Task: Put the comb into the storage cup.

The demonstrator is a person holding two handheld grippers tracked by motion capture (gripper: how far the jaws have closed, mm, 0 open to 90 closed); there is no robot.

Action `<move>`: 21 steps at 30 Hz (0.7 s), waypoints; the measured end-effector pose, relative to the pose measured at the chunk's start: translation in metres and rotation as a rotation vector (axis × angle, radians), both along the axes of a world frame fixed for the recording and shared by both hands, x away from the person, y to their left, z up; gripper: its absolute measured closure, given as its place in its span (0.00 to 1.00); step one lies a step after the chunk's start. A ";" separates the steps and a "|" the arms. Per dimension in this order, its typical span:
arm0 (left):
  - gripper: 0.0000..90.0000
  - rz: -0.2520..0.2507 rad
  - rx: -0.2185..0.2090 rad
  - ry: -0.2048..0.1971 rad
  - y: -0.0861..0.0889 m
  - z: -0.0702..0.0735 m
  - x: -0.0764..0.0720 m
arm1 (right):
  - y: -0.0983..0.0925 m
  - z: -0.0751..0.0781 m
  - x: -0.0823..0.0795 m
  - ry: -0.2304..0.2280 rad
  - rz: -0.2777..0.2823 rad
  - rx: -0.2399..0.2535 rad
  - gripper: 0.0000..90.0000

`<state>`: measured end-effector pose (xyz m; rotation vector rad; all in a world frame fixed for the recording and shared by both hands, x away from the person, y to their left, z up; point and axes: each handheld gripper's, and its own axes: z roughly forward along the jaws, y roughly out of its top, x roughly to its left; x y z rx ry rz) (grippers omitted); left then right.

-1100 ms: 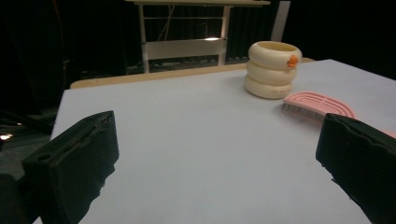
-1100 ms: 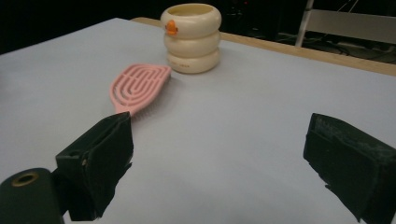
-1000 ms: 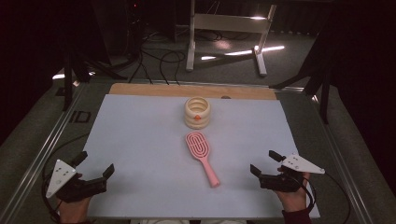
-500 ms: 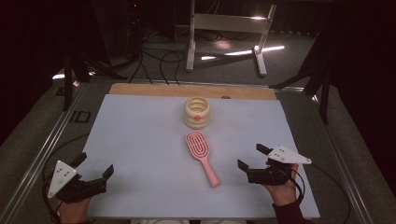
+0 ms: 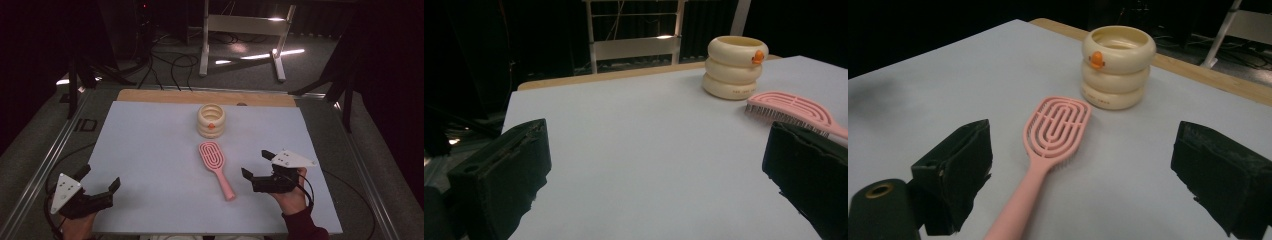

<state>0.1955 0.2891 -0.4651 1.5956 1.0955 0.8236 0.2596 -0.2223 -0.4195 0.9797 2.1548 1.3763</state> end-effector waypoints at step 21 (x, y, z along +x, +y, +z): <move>0.00 0.013 -0.003 -0.002 0.002 -0.002 -0.002 | 0.046 0.001 0.017 0.063 0.062 -0.043 0.12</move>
